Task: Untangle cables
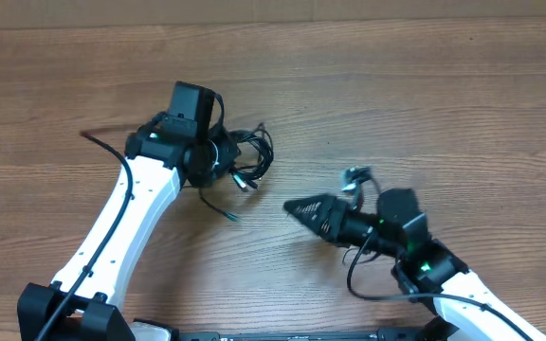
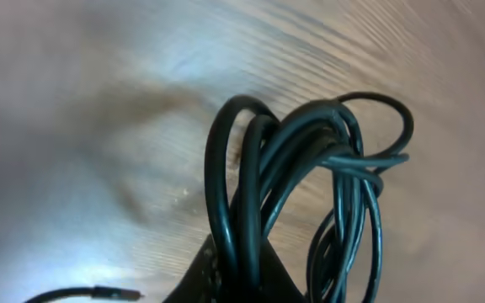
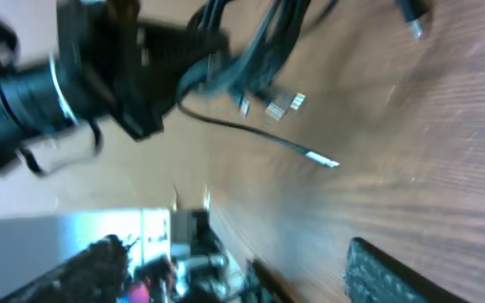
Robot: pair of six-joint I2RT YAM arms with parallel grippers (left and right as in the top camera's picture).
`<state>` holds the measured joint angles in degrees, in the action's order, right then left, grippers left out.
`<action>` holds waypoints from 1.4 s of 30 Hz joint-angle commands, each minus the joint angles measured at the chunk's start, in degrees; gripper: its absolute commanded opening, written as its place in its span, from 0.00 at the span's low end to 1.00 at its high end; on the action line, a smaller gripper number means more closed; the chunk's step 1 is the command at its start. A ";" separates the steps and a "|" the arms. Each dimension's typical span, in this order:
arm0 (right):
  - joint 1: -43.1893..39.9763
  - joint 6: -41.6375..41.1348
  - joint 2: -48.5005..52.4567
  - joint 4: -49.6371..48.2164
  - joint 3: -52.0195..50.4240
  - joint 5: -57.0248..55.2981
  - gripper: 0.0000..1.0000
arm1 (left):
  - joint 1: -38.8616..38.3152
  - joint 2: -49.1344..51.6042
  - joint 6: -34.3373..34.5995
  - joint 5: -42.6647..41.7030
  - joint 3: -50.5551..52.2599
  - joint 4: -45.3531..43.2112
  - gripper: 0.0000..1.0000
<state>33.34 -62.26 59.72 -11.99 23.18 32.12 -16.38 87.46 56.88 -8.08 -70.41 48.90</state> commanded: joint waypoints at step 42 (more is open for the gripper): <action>14.08 22.99 -1.27 -6.62 0.90 -7.61 0.04 | -9.31 0.17 -22.40 12.90 0.20 -2.10 0.04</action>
<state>48.93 -37.67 61.76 -19.59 23.24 20.49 -25.74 87.46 55.96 2.46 -70.41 48.03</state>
